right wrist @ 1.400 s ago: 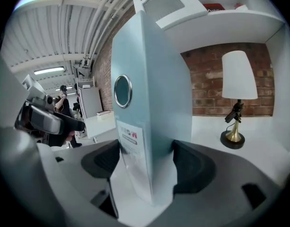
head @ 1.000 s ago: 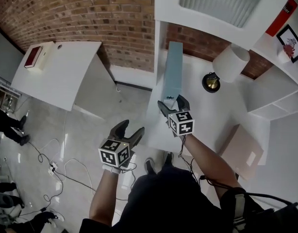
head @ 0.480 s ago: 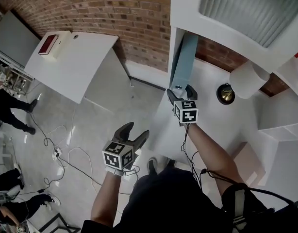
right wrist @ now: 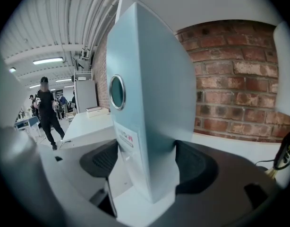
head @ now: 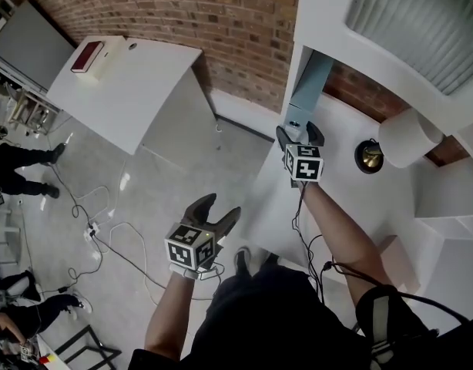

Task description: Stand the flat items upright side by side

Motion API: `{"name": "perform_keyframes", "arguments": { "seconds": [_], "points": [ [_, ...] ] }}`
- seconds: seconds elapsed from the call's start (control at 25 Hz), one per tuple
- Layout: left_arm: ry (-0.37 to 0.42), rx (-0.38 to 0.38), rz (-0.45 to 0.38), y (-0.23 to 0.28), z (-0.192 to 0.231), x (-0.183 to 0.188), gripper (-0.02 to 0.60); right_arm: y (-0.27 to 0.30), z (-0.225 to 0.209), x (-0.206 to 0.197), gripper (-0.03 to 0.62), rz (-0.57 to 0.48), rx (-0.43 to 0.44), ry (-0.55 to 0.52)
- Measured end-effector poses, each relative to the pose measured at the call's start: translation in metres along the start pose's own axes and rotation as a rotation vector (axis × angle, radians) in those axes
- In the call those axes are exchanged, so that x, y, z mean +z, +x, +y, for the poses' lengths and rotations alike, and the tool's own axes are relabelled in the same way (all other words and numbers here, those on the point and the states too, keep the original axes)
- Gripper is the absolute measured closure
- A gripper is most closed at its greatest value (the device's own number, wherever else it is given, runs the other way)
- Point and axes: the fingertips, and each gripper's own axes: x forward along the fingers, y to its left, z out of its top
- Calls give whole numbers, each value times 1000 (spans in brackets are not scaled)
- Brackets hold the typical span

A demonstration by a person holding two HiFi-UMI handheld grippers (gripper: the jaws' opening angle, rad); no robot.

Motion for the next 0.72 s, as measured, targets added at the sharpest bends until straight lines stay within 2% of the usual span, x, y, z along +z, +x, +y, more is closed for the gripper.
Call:
{"name": "perform_keyframes", "arguments": {
  "seconds": [0.36,0.56,0.72],
  "points": [
    [17,-26,-12,-10,8,4,265,-18,3,4,212,-2,-10,-22],
    [53,-79,-47,-13,5,17,265,-62,8,16,240,-50,-29,-31],
    [110,-127,-91,-16,-6,30,265,-112,13,27,294,-100,-60,-27]
  ]
}}
